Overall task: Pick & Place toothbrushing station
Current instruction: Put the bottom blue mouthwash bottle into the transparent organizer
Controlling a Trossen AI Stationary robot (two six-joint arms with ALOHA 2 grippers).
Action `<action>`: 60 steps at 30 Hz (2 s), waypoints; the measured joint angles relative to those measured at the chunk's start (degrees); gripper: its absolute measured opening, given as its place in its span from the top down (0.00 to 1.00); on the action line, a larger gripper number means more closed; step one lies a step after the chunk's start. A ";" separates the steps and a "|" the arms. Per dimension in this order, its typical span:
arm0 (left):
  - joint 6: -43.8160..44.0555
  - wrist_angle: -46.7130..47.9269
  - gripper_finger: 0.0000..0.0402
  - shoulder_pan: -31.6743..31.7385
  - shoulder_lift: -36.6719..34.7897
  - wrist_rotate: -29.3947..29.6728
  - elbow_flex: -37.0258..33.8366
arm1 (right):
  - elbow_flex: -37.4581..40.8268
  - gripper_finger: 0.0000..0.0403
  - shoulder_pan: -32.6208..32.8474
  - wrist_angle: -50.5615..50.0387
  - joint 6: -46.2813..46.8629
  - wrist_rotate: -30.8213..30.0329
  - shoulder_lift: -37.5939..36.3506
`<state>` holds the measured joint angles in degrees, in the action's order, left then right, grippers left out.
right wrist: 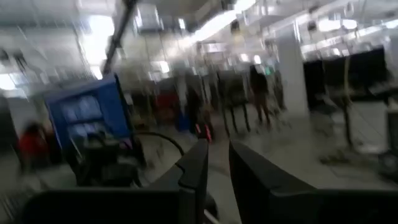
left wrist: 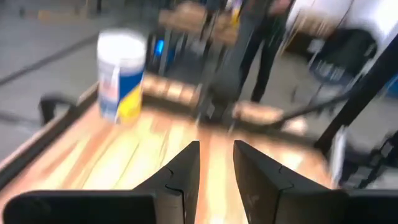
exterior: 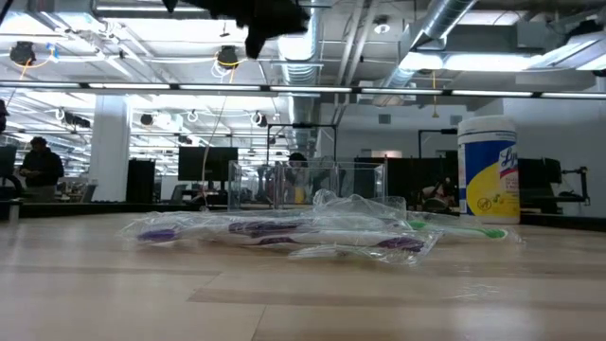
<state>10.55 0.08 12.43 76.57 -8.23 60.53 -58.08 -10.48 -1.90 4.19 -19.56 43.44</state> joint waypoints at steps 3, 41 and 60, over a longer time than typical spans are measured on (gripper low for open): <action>-1.46 3.84 0.77 0.87 1.72 -0.04 0.00 | -7.83 0.85 -2.99 -16.98 -1.65 -1.01 2.53; -15.25 29.94 0.77 6.45 36.36 -3.83 27.19 | -14.45 0.85 -7.11 -24.21 5.46 9.21 9.42; -14.43 31.68 0.77 4.21 42.54 -1.09 29.14 | -14.45 0.85 -5.31 -24.21 4.95 12.25 9.42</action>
<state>-3.89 31.76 16.64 119.11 -9.32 89.67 -72.53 -15.79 -26.11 9.15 -7.31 52.86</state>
